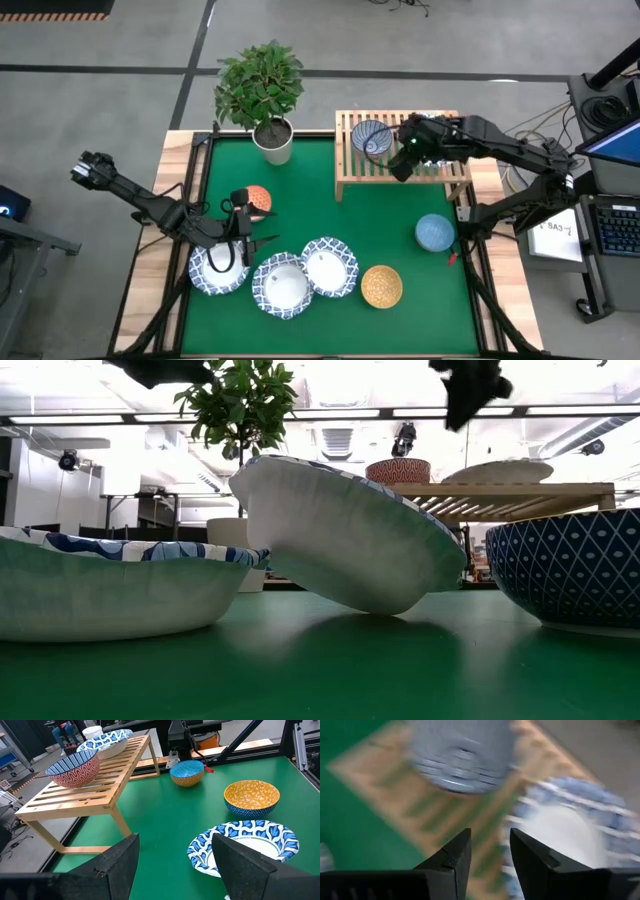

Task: Place and stack bowls onto a shelf
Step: Stack the white patterned bowl on top of the white patterned bowl on the shelf

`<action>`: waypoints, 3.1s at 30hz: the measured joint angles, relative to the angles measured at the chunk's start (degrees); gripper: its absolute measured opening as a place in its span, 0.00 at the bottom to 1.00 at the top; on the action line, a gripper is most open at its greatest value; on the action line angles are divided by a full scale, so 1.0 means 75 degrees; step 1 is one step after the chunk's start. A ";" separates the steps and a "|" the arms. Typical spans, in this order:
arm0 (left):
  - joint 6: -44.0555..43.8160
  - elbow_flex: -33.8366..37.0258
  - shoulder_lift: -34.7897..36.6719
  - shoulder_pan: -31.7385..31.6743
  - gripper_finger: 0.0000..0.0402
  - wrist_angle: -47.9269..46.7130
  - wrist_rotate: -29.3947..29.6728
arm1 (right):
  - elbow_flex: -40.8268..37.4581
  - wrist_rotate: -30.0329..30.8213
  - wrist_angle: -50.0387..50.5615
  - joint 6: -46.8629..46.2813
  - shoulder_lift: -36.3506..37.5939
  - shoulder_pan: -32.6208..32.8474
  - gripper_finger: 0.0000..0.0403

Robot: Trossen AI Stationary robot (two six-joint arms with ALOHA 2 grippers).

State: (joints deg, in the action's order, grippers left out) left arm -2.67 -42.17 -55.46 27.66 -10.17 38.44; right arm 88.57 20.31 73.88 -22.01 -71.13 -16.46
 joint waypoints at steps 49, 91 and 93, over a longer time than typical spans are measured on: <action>0.0078 0.0173 -0.0003 0.0002 0.58 -0.0017 -0.0004 | 0.0039 -0.1356 -0.5392 -0.1313 -0.4515 0.5860 0.16; 0.0025 0.0227 -0.0003 0.0001 0.58 -0.0006 -0.0004 | 0.0024 -0.1507 -0.5190 -0.0943 -0.4278 0.5696 0.03; 0.0025 0.0227 -0.0003 0.0001 0.58 0.0026 -0.0004 | 0.0024 -0.1332 -0.4896 -0.0856 -0.3866 0.5691 0.02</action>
State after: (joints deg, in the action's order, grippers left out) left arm -2.48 -40.47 -55.48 27.67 -9.98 38.41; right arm 88.75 10.32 37.16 -28.43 -100.12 26.22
